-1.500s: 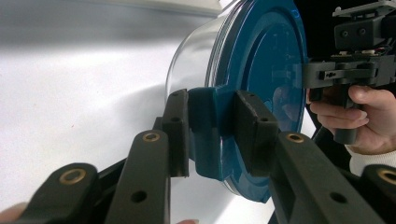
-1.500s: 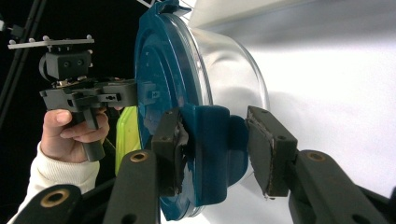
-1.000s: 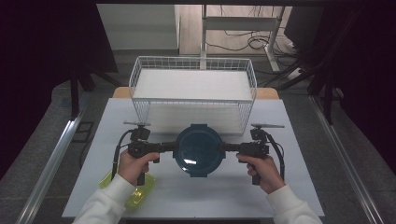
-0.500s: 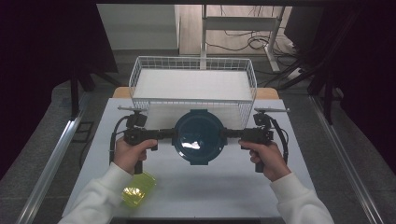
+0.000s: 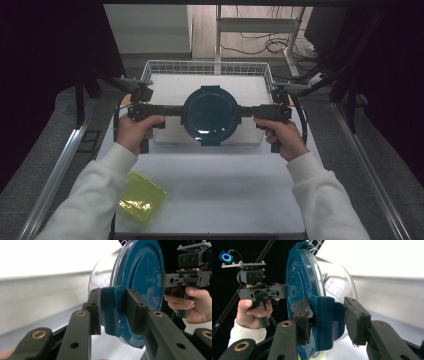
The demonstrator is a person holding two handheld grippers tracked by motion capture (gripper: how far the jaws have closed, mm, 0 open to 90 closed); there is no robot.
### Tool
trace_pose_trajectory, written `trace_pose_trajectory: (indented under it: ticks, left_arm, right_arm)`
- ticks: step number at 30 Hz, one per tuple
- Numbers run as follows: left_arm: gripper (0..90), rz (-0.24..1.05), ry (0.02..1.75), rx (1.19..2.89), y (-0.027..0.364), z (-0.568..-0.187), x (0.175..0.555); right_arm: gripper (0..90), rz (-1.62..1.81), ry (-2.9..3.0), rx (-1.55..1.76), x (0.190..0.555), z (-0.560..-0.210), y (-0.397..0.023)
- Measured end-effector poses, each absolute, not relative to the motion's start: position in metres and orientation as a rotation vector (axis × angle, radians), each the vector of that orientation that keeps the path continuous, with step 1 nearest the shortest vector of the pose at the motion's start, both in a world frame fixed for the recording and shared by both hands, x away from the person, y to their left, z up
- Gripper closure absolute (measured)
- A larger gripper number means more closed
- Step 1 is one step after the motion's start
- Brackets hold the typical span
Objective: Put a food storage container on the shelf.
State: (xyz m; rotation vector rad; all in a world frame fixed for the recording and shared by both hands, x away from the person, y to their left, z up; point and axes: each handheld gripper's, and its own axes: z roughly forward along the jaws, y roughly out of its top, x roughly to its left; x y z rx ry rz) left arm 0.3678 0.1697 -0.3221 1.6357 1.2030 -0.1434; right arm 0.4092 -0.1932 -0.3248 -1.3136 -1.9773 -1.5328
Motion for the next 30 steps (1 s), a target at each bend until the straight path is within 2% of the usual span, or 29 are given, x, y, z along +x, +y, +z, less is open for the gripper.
trace_pose_trajectory:
  ticks: [8, 19, 30]
  left_arm:
    - [68.0, -0.104, 1.180, 1.657, 0.172, -0.299, 0.411]
    - [68.0, -0.150, 1.182, 1.638, 0.181, -0.301, 0.462]
    - [64.6, -0.205, 1.227, 1.616, 0.184, -0.309, 0.479]
  right_arm:
    - [57.8, -1.585, -1.975, -1.298, 0.446, -0.309, -0.191]
    - [57.6, -1.563, -1.955, -1.353, 0.494, -0.303, -0.184]
    - [56.0, -1.497, -1.907, -1.507, 0.510, -0.298, -0.177]
